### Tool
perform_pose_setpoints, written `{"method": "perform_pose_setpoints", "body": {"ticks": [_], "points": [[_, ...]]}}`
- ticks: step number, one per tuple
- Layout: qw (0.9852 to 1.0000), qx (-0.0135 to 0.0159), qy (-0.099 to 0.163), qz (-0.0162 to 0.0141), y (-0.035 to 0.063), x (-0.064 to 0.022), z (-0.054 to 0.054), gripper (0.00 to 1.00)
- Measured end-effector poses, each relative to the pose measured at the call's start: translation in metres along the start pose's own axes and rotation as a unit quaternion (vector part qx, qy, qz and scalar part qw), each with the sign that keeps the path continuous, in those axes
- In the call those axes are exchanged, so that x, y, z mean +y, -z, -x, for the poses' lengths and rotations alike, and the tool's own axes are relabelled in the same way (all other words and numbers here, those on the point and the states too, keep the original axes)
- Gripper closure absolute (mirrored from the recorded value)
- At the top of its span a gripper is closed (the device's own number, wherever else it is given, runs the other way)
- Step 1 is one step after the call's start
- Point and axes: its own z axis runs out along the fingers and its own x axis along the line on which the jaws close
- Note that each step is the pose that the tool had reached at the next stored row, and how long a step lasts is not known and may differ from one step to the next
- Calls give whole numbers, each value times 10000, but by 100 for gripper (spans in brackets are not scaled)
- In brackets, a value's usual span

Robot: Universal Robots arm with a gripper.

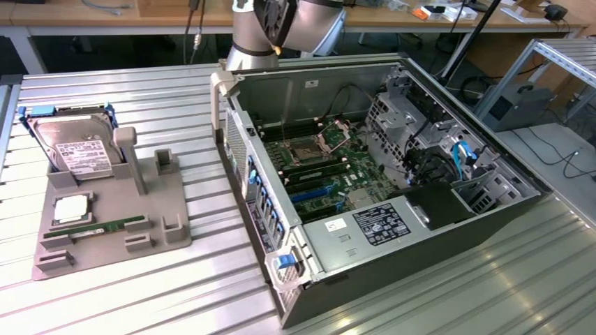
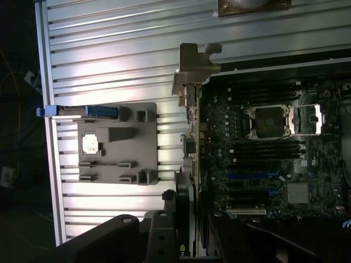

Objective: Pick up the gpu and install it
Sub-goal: 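Pick up the gpu and move the gpu toward the slot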

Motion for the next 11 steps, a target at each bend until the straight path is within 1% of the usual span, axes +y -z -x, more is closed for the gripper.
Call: {"method": "perform_pose_setpoints", "body": {"ticks": [1, 2, 3, 5, 6, 8, 9, 10, 11], "points": [[10000, 6, 0, 0, 0, 1, 17, 73], [10000, 22, 0, -2, 2, 4, 58, 73], [10000, 49, 0, -4, 1, 9, 121, 73], [10000, 93, 2, -8, -6, 14, 202, 73], [9999, 119, 3, -10, -26, 13, 228, 73], [9999, 160, 33, -21, -92, -3, 254, 73], [9998, 173, 48, -24, -105, -3, 287, 73], [9998, 174, 48, -26, -105, -3, 286, 73], [9999, 161, 48, -26, -105, -3, 286, 73]]}}
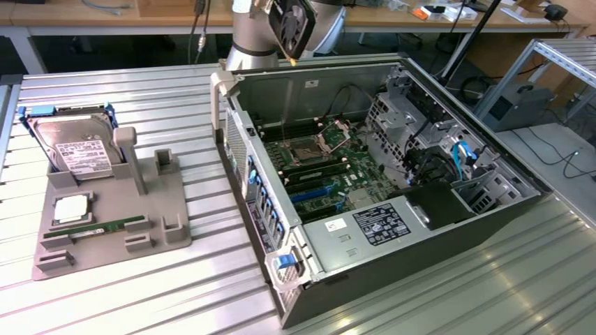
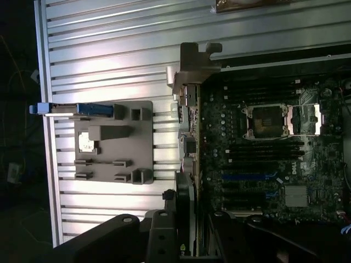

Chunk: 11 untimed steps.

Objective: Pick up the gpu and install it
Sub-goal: 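Pick up the gpu and move the gpu toward the slot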

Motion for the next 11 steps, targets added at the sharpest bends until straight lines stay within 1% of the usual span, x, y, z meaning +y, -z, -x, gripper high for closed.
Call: {"method": "perform_pose_setpoints", "body": {"ticks": [1, 2, 3, 4, 6, 7, 8, 11], "points": [[9999, -145, 5, 9, -1, 0, 0, 73], [9994, -343, 12, 21, -1, 0, -2, 73], [9991, -418, 14, 26, -2, 0, -4, 73], [9987, -503, 17, 31, -2, -1, -6, 73], [9973, -728, 24, 45, -4, -1, -14, 73], [9959, -902, 31, 56, -5, -1, -19, 73], [9945, -1048, 36, 67, -7, -3, -24, 73], [9945, -1049, 36, 68, -8, -3, -25, 73]]}}
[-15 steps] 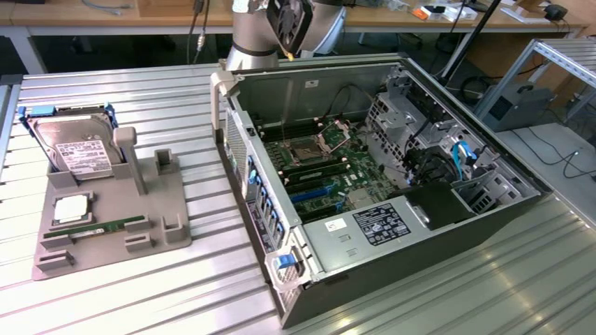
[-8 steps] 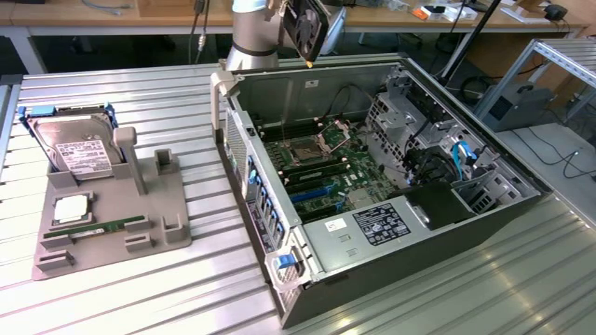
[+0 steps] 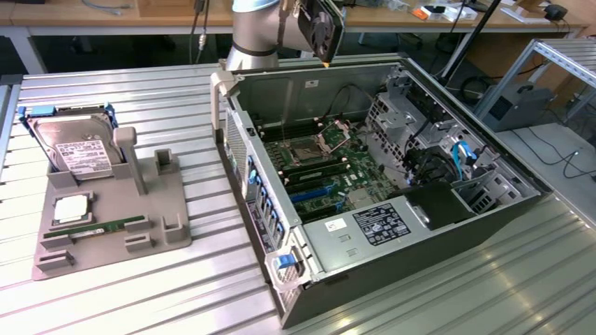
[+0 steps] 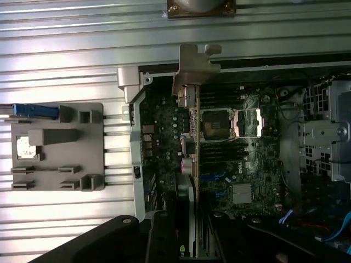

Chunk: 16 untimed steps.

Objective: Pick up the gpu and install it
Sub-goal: 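Pick up the gpu and move the gpu toward the slot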

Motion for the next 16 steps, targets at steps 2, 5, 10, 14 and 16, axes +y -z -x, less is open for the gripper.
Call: {"method": "perform_pose_setpoints", "body": {"ticks": [2, 5, 10, 14, 16], "points": [[10000, 3, 0, 0, -20, -4, 11, 73], [10000, 33, -1, -2, -67, -5, 101, 73], [10000, 93, -3, -6, -180, 1, 285, 73], [9999, 115, -3, -6, -267, 3, 372, 73], [9999, 121, -4, -7, -315, 4, 409, 73]]}}
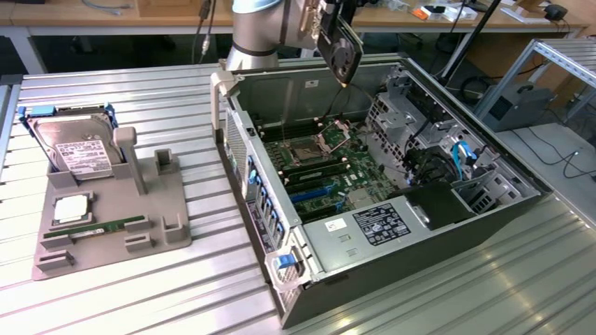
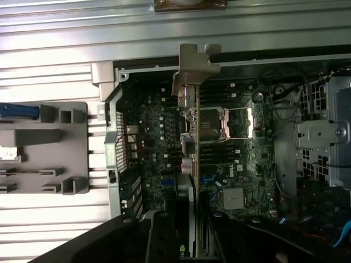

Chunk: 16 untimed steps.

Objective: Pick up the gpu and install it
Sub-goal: 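Pick up the gpu and move the gpu toward the slot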

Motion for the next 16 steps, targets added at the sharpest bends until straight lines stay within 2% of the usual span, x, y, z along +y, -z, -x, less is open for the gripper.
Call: {"method": "perform_pose_setpoints", "body": {"ticks": [16], "points": [[10000, 16, 0, -1, -289, 3, 210, 73]]}}
